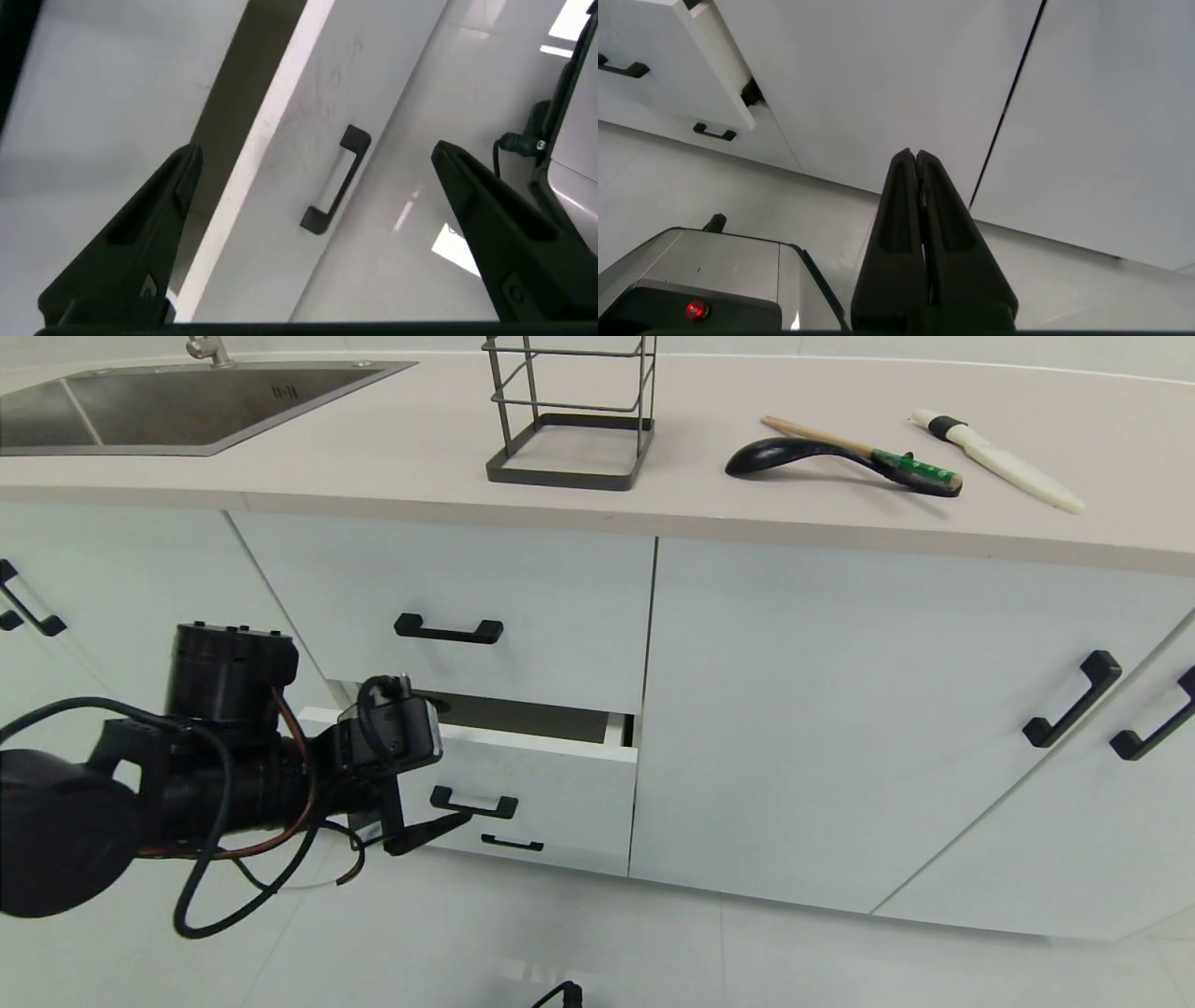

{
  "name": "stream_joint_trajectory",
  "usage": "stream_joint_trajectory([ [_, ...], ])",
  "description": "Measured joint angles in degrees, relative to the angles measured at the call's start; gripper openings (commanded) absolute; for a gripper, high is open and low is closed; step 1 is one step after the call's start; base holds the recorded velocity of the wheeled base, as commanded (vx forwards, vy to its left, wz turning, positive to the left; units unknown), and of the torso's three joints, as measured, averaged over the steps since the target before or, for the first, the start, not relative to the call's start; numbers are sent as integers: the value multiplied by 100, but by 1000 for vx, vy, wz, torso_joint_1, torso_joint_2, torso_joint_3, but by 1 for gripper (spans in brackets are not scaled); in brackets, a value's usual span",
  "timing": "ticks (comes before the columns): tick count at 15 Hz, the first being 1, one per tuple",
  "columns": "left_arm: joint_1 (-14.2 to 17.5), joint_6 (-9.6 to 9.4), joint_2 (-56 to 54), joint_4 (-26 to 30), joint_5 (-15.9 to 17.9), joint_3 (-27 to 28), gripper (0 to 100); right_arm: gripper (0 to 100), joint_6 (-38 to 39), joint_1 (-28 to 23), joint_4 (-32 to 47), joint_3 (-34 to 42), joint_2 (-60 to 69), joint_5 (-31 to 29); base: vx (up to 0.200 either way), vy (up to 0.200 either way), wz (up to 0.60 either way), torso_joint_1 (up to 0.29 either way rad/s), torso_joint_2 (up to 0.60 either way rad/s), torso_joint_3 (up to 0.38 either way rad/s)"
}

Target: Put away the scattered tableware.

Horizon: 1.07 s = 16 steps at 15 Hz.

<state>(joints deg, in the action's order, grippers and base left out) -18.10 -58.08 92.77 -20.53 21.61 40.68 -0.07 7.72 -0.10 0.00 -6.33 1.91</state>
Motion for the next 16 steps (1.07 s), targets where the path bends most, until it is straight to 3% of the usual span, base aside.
stream_joint_trajectory([
  [8, 41, -6, 1112, -238, -27, 669, 100, 0, 0, -1, 2, 0, 0, -2, 0, 0, 0, 0, 0, 0],
  [16, 61, -6, 1445, -227, -11, 713, 100, 0, 0, 0, 2, 0, 0, 0, 0, 0, 0, 0, 0, 0],
])
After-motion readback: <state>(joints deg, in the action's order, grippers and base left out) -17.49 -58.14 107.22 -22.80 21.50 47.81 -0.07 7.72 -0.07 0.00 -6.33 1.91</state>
